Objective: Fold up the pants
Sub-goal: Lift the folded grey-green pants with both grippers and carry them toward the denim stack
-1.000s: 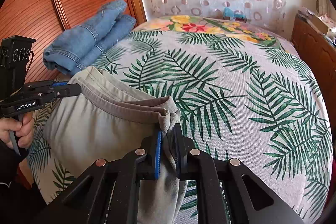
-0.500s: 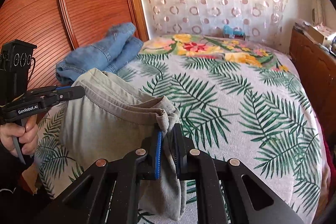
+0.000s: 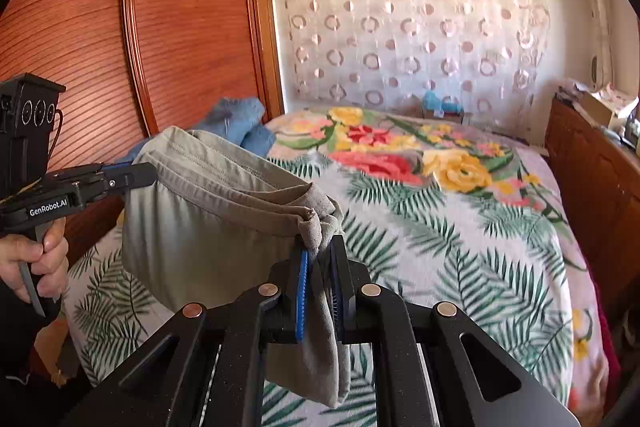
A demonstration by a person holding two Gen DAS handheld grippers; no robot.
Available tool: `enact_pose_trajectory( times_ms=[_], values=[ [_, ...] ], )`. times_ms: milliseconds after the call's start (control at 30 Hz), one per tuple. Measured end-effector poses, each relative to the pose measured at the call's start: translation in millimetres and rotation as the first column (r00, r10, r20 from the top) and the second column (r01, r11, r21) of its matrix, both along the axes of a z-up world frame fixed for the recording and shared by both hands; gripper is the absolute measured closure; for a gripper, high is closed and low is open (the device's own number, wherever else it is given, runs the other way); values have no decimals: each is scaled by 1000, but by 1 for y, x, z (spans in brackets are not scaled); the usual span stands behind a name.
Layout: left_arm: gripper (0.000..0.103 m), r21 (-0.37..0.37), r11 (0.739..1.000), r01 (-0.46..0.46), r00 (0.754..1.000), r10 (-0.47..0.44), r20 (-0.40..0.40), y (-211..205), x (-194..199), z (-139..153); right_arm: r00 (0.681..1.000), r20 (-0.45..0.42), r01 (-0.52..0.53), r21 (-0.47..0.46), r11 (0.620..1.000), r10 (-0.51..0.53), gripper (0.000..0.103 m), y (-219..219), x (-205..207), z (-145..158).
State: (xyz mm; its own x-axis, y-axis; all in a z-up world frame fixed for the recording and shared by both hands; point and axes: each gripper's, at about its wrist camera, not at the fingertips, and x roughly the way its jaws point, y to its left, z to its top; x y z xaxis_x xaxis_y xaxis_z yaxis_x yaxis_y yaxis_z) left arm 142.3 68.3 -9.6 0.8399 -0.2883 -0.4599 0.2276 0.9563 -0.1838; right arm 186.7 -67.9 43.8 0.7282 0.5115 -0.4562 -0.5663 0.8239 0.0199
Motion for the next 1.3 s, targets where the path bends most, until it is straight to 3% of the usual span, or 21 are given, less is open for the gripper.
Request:
enact_pose_trajectory(
  times_ms=[400,967,1300],
  values=[
    [88,1,997,-76,997,76,23,26,10,2,996,55,-71,-61,996,75,93,35,30,15],
    [88,33,974,-226,972,223,70,92,37,16,969,132,-196,-108,975,209,93,113,130,28],
    [88,54,955,-290,955,286,74,120,41,12,947,165,-259,-105,960,274,93,138,174,12]
  ],
)
